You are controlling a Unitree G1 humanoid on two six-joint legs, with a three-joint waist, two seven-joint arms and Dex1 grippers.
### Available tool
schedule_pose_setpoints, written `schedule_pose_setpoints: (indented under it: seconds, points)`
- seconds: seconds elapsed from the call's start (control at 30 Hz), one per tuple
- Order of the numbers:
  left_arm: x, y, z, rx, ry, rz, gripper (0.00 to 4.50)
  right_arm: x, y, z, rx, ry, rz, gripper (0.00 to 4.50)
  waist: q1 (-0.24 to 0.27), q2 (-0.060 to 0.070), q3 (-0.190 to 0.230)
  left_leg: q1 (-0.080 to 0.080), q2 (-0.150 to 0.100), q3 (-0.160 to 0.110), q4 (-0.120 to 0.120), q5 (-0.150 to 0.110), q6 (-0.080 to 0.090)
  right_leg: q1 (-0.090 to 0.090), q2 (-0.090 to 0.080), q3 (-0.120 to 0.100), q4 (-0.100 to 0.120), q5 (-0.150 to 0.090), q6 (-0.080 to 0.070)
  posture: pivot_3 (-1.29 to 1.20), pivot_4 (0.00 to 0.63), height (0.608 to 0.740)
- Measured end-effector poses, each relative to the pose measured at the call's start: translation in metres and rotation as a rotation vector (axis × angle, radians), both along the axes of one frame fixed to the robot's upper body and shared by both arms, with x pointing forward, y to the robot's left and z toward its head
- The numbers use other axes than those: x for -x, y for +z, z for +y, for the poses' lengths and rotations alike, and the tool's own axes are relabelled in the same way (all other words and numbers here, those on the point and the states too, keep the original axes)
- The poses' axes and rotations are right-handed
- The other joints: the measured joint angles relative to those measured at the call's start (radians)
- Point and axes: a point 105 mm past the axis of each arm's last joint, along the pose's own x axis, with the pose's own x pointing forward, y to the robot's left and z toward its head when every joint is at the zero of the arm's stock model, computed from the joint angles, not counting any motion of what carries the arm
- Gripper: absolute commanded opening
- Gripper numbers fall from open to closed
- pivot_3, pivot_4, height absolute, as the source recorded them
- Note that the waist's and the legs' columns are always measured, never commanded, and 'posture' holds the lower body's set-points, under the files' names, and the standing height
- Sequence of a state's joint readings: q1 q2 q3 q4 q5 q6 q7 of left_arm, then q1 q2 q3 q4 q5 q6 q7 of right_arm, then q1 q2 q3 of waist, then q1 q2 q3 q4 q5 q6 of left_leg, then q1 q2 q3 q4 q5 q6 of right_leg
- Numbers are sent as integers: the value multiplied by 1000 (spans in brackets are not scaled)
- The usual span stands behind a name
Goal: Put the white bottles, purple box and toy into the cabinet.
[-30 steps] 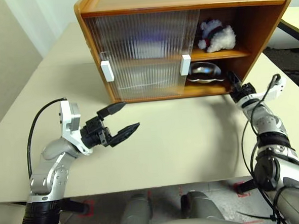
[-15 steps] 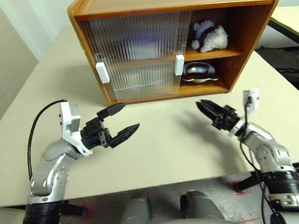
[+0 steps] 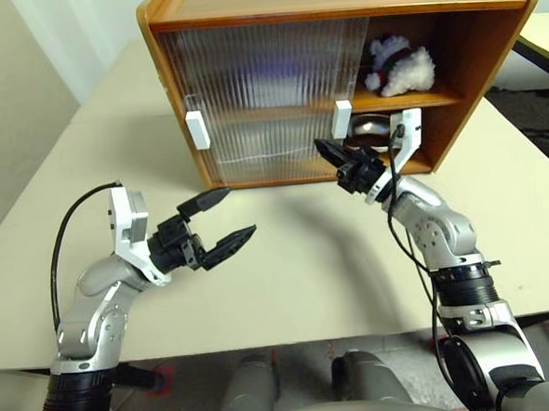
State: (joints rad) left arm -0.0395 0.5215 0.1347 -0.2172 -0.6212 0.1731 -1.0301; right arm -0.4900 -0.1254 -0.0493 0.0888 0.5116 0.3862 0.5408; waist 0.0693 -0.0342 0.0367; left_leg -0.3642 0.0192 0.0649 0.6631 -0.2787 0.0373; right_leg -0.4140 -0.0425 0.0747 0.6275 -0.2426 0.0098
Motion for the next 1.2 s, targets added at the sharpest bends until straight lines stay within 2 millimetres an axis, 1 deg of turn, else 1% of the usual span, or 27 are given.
schedule_pose_setpoints:
  seconds: [0.13,0.2,0.3,0.4,0.57,0.63,0.8,0.87,1.03,1.2]
  points:
    - [0,0,0,-2,0,0,4500,-5,8,2,8,-19,-5,39,4,0,0,-8,-1,-1,1,0,0,-8,-2,-3,2,0,-1,226,11,740]
    - [0,0,1,-3,1,0,4500,-8,8,0,8,-39,3,39,5,0,0,-9,-2,-1,1,0,1,-9,-4,-4,2,0,-1,226,11,740]
    - [0,0,1,-3,1,1,4500,-14,7,-9,1,-77,19,39,5,0,0,-9,-3,-1,1,1,1,-9,-5,-4,3,0,-1,219,6,740]
    - [1,-1,1,-3,2,6,4500,-16,8,-20,24,-111,15,39,4,0,0,-9,-4,-1,2,1,1,-9,-5,-5,3,0,-1,214,4,740]
    - [1,-1,1,-6,-4,3,4500,-18,7,-33,51,-146,12,39,4,0,0,-9,-4,-1,3,1,2,-9,-3,-5,4,0,-1,191,0,740]
    - [1,0,0,-6,-10,0,4500,-19,7,-43,55,-174,13,39,4,0,0,-9,-4,-1,4,1,2,-9,0,-5,5,0,-1,184,0,740]
    - [1,1,-2,-8,-26,-6,4500,-19,8,-67,78,-238,10,39,1,-1,-1,-9,-4,-1,5,2,3,-8,0,-4,7,1,0,167,0,740]
    - [-1,3,-3,-8,-37,-15,4500,-19,7,-74,94,-257,10,39,2,-1,-1,-9,-4,-1,6,2,3,-8,0,-4,7,0,0,162,0,740]
    - [-3,0,-2,-7,-40,1,4500,-17,4,-90,119,-302,15,39,0,-1,-1,-9,-4,-1,9,2,3,-8,1,-4,8,0,0,152,0,740]
    - [-3,0,-3,-6,-48,2,4500,-18,4,-115,151,-378,14,39,-2,-1,-1,-9,-4,-1,14,2,3,-6,1,-3,8,1,1,153,0,740]
